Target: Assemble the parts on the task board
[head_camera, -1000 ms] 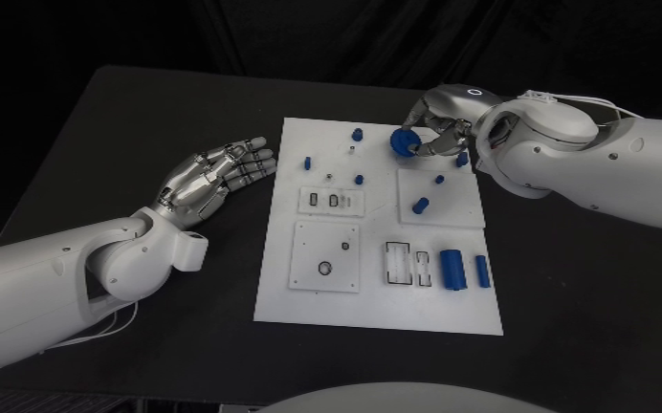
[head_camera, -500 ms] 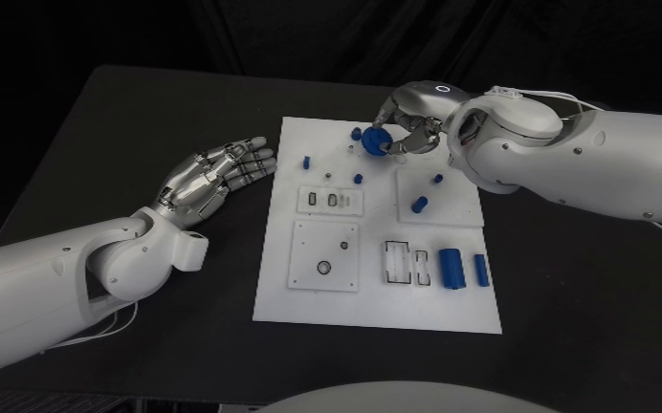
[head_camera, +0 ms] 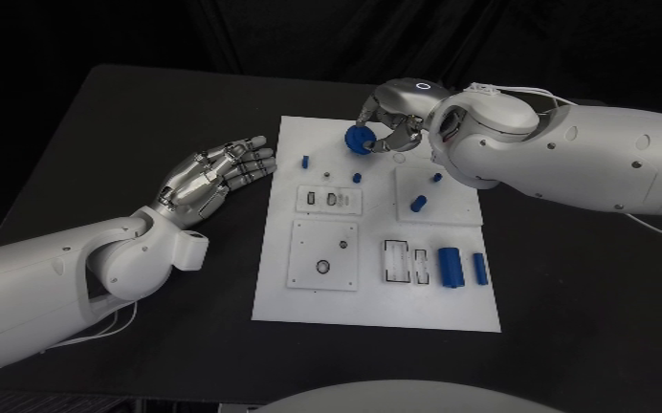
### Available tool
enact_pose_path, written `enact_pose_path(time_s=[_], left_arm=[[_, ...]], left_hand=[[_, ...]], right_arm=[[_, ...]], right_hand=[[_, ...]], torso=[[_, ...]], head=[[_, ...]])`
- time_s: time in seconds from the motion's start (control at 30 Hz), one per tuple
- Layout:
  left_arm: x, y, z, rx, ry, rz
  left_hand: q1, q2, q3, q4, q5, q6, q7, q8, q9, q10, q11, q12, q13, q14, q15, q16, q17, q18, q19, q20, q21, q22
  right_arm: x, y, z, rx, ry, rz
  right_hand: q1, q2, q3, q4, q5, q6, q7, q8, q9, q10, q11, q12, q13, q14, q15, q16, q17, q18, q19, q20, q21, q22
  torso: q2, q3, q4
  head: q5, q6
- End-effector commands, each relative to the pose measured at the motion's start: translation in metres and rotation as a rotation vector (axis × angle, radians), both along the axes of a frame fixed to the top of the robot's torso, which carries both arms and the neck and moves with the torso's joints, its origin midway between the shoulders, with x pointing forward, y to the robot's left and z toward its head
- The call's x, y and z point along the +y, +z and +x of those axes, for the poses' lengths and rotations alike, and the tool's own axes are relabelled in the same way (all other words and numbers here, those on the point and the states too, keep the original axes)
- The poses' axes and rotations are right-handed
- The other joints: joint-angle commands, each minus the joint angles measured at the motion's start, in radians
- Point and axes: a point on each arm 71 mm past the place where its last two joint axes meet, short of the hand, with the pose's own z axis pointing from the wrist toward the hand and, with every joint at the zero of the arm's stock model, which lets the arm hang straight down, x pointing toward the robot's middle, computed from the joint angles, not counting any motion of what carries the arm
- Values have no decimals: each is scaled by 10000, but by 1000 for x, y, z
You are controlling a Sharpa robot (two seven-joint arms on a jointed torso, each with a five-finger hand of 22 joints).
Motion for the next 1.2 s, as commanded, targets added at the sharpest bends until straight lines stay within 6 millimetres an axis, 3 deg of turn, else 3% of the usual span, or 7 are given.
enact_pose_path(time_s=[0.03,0.73,1.2], left_arm=[[0,6,-1,-694,66,-674],[-2,6,0,-691,32,-679],[-2,5,1,-699,22,-685]], left_hand=[[-84,12,77,1,15,-45,248,21,-1,49,13,13,5,6,-15,31,-2,-64,-49,0,-51,-13],[-84,12,77,1,15,-45,248,21,-1,49,13,13,5,6,-15,31,-2,-64,-49,0,-51,-13],[-101,7,113,2,4,-59,248,18,-3,44,14,8,4,-7,-14,26,-4,-65,-60,0,-63,-18]], right_arm=[[3,1,1,-135,100,23],[14,-10,2,222,302,-221],[16,-15,5,400,276,-386]], right_hand=[[-67,21,69,-17,-43,39,-102,878,3171,1040,-33,27,2634,1033,-45,25,2635,-46,542,-42,-47,2375],[-79,25,139,-31,-211,-119,-22,760,3185,1040,41,27,2634,1033,20,25,2635,32,329,11,-302,2269],[-52,3,318,-98,-211,-504,115,425,3056,1040,157,27,2634,1033,128,25,2635,103,118,115,-555,2173]], torso=[[8,9,15],[-4,6,25],[-10,2,14]], head=[[-24,8],[-33,-45],[-35,-41]])
